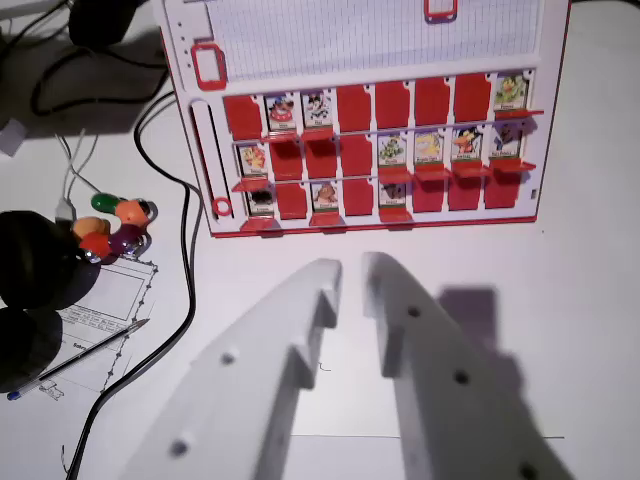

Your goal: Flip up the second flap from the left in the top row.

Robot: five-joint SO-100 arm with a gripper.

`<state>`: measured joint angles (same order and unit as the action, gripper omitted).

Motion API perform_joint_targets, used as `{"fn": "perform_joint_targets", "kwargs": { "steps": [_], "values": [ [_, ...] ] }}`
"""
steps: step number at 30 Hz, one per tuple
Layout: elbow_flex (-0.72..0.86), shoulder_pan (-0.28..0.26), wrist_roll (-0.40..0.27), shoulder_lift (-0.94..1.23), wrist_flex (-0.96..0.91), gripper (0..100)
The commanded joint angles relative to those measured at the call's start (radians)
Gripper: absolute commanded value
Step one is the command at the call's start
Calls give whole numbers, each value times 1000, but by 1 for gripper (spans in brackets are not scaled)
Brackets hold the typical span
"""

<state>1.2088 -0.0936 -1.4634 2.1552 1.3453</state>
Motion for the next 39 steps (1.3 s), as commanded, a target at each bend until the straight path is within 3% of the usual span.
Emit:
{"fn": "perform_joint_targets", "kwargs": {
  "steps": [1, 39],
  "values": [
    [-97, -3, 8, -5, 0, 2],
    [-695, -137, 172, -856, 54, 2]
  ]
}}
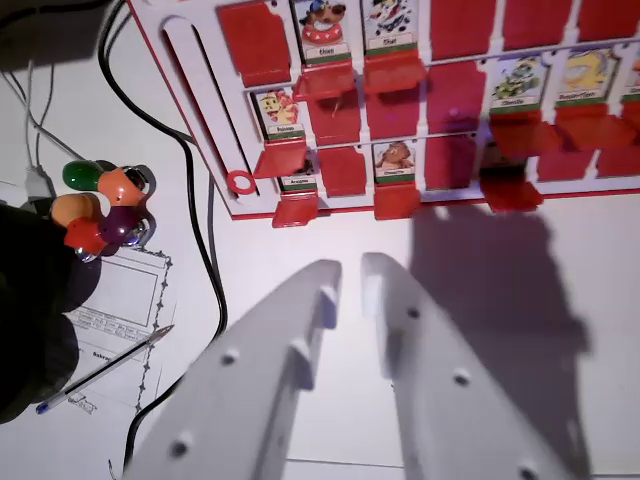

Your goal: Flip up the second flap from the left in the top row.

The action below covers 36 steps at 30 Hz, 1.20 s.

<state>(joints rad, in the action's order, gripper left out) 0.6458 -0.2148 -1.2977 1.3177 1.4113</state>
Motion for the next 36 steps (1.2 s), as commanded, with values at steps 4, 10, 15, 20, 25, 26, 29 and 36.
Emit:
{"fn": "perform_joint_targets", "kwargs": {
  "steps": [4, 10, 15, 20, 25, 26, 29, 36],
  "values": [
    [-213, -31, 21, -123, -18, 2],
    [-321, -40, 34, -276, -38, 2],
    [-383, -38, 40, -379, -69, 2],
    [-430, -35, 43, -454, -103, 2],
    [-466, -35, 43, -515, -130, 2],
    [-476, -37, 41, -526, -133, 2],
    [-491, -38, 41, -555, -150, 2],
    [-532, -44, 43, -618, -186, 2]
  ]
}}
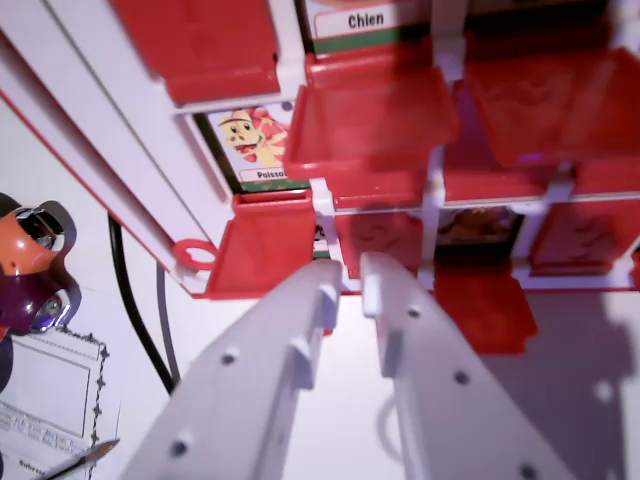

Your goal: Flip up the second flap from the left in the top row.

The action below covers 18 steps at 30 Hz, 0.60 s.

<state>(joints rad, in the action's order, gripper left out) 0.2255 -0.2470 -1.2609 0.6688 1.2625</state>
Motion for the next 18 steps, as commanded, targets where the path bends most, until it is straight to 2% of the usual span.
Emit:
{"fn": "perform_joint_targets", "kwargs": {
  "steps": [1, 18],
  "values": [
    [-114, -12, 6, 25, -43, 2],
    [-120, -12, 12, -12, -164, 2]
  ]
}}
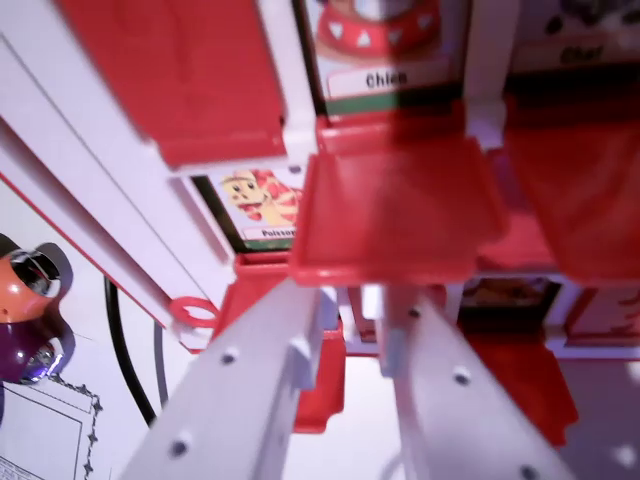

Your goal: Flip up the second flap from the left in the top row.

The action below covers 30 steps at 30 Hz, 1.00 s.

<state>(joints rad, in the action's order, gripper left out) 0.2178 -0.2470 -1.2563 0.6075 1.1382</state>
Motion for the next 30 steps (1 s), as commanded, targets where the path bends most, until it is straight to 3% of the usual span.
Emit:
{"fn": "perform_joint_targets", "kwargs": {
  "steps": [1, 30],
  "values": [
    [-112, -12, 11, 49, -46, 2],
    [-118, 37, -43, 23, -241, 2]
  ]
}}
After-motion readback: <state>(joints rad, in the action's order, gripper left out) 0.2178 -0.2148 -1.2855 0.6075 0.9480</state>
